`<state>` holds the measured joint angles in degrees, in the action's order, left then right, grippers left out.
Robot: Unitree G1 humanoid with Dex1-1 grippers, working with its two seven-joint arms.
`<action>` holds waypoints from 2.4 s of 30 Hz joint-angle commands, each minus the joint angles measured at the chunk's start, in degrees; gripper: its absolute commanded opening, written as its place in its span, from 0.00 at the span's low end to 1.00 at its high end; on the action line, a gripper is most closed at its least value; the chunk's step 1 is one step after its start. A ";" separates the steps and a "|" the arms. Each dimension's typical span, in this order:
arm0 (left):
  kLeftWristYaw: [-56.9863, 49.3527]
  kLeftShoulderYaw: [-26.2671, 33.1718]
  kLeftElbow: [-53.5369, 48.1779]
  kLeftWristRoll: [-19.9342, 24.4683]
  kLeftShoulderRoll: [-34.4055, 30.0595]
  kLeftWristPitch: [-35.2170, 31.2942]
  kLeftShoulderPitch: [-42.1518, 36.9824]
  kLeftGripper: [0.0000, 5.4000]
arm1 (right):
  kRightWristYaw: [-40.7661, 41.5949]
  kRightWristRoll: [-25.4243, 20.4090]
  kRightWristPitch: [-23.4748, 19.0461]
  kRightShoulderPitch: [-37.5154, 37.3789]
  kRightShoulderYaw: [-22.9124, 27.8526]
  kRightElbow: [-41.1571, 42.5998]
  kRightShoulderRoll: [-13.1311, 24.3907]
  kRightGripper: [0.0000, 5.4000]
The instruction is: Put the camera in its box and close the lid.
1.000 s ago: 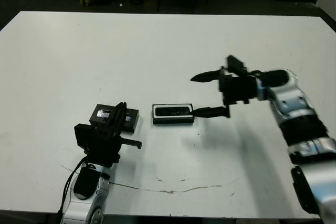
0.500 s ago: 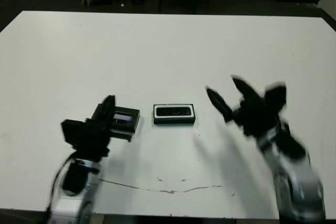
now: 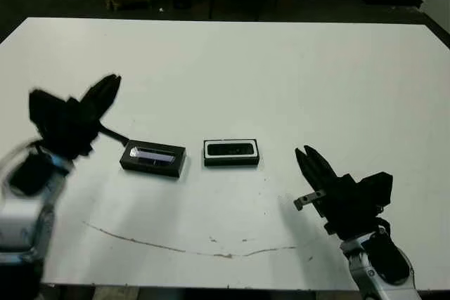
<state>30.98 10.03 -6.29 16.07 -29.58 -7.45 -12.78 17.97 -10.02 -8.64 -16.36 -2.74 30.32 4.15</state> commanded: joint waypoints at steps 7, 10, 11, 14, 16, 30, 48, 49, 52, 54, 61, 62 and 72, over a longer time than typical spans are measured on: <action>15.22 -4.99 13.29 -1.95 -8.18 -0.53 -9.45 0.00 | -0.14 -0.90 0.91 0.40 0.04 -2.69 1.25 0.00; 23.52 -10.46 12.95 -4.59 -13.78 -4.79 -13.64 0.04 | -0.26 -0.92 1.04 0.41 0.11 -3.18 1.35 0.00; 26.86 -12.49 12.67 -5.57 -15.61 -5.64 -15.34 0.07 | -0.41 -0.73 1.17 0.38 0.04 -3.28 1.34 0.00; 36.98 -18.62 13.70 -9.80 -19.44 -1.20 -20.94 0.19 | -0.18 -0.57 2.43 0.53 -0.14 -4.18 1.38 0.00; 42.76 -22.54 16.01 -12.47 -19.94 3.26 -24.85 0.28 | -0.08 -0.81 2.82 0.68 -0.20 -4.66 1.36 0.00; 56.15 -37.00 14.33 -25.56 -18.60 8.86 -31.44 0.91 | -1.94 0.30 3.86 -0.55 -0.82 -5.22 1.14 0.00; 61.04 -45.71 35.65 -31.26 -9.88 16.26 -42.75 1.00 | -4.21 0.59 0.58 -1.79 -2.85 -3.65 1.26 0.00; 60.88 -45.51 37.67 -31.28 -9.27 17.51 -43.14 1.00 | -4.23 0.43 0.37 -1.84 -2.87 -3.58 1.25 0.00; 60.85 -44.96 43.45 -31.13 -7.60 21.36 -44.34 1.00 | -4.06 0.37 1.08 -1.87 -2.94 -4.10 1.17 0.00; 61.00 -44.60 47.10 -31.11 -6.53 22.43 -45.06 1.00 | -3.75 0.21 2.04 -1.75 -2.88 -4.86 1.06 0.00; 61.52 -45.61 55.87 -29.95 -4.34 24.62 -46.91 1.00 | -3.69 0.14 2.43 -2.21 -2.87 -4.94 1.06 0.00; 61.52 -45.81 56.30 -29.95 -4.20 24.83 -46.97 1.00 | -3.69 0.17 2.60 -2.34 -2.84 -4.99 1.05 0.00; 61.52 -47.52 57.76 -30.10 -4.04 24.81 -46.51 1.00 | -3.45 -0.53 3.51 -3.46 -2.93 -5.09 0.88 0.00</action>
<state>91.98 -36.57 50.89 -13.82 -33.77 17.25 -59.32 14.25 -10.13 -5.21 -18.92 -5.86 26.10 4.64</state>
